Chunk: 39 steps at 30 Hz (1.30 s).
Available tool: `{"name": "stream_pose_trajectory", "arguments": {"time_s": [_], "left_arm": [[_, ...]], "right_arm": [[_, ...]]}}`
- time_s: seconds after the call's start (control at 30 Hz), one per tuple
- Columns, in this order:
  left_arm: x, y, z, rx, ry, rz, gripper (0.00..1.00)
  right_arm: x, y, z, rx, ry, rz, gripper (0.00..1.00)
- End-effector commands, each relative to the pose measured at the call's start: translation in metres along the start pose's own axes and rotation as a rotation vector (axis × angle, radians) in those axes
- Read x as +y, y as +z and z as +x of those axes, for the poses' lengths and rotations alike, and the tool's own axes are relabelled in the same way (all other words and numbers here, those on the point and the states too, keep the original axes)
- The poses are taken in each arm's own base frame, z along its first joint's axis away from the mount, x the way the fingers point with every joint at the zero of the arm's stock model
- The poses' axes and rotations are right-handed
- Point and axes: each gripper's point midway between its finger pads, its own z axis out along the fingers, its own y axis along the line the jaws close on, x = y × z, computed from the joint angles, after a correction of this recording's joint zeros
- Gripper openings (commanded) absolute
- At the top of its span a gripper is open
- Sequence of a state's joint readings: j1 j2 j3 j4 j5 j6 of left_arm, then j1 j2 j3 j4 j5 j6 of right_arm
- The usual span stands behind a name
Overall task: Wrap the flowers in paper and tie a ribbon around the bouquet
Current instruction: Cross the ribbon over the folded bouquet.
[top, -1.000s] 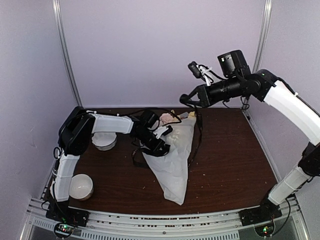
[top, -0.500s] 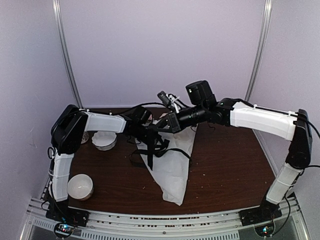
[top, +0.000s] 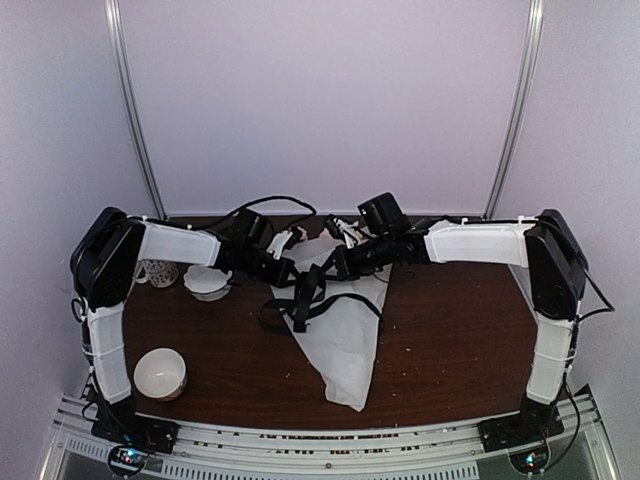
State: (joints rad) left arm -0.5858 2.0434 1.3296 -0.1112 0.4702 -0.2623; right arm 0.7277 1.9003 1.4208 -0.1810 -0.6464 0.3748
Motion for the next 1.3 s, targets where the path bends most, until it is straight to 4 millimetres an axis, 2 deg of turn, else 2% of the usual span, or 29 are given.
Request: {"name": "stream_pose_trajectory", "arguments": {"time_s": [0.0, 0.17, 0.23, 0.3, 0.37, 0.43, 0.47, 0.53, 0.6, 0.67, 0.73, 0.83, 0.97, 1.03, 1.17, 1.27], "left_arm": [[0.004, -0.043, -0.045, -0.172, 0.051, -0.099, 0.0], [0.02, -0.089, -0.048, -0.212, 0.091, -0.288, 0.0], [0.025, -0.106, -0.042, -0.21, 0.117, -0.356, 0.0], [0.022, -0.122, -0.038, -0.212, 0.159, -0.391, 0.0], [0.008, -0.133, -0.03, -0.204, 0.265, -0.379, 0.0], [-0.022, -0.137, -0.025, -0.194, 0.435, -0.336, 0.0], [-0.043, -0.136, -0.02, -0.18, 0.55, -0.294, 0.0], [-0.097, -0.131, -0.007, -0.162, 0.765, -0.157, 0.0], [-0.134, -0.134, -0.003, -0.182, 0.864, -0.014, 0.0], [-0.16, -0.141, -0.005, -0.214, 0.892, 0.105, 0.0], [-0.176, -0.142, -0.006, -0.227, 0.921, 0.184, 0.0], [-0.18, -0.133, -0.016, -0.228, 0.936, 0.183, 0.0], [-0.165, -0.108, -0.036, -0.191, 0.893, 0.115, 0.0], [-0.153, -0.091, -0.042, -0.168, 0.858, 0.073, 0.0], [-0.143, -0.081, -0.053, -0.192, 0.814, 0.03, 0.0], [-0.134, -0.077, -0.062, -0.229, 0.757, 0.008, 0.0]], "right_arm": [[-0.05, 0.014, -0.01, -0.024, 0.096, 0.11, 0.0], [-0.063, 0.025, -0.026, -0.061, 0.154, 0.108, 0.0], [-0.069, 0.029, -0.032, -0.07, 0.186, 0.111, 0.0], [-0.08, 0.034, -0.038, -0.088, 0.234, 0.116, 0.0], [-0.089, 0.04, -0.043, -0.097, 0.286, 0.124, 0.0], [-0.093, 0.049, -0.045, -0.088, 0.308, 0.125, 0.0], [-0.094, 0.054, -0.045, -0.083, 0.317, 0.123, 0.0], [-0.094, 0.06, -0.046, -0.083, 0.334, 0.117, 0.0], [-0.092, 0.063, -0.05, -0.091, 0.343, 0.114, 0.0], [-0.09, 0.062, -0.057, -0.108, 0.346, 0.107, 0.0], [-0.086, 0.061, -0.063, -0.12, 0.343, 0.102, 0.0], [-0.077, 0.059, -0.067, -0.115, 0.332, 0.068, 0.03], [-0.06, 0.041, -0.072, -0.117, 0.289, 0.04, 0.26], [-0.047, 0.021, -0.078, -0.141, 0.253, 0.024, 0.35], [-0.027, -0.023, -0.083, -0.191, 0.175, 0.025, 0.49], [-0.028, -0.049, -0.072, -0.193, 0.18, 0.046, 0.53]]}}
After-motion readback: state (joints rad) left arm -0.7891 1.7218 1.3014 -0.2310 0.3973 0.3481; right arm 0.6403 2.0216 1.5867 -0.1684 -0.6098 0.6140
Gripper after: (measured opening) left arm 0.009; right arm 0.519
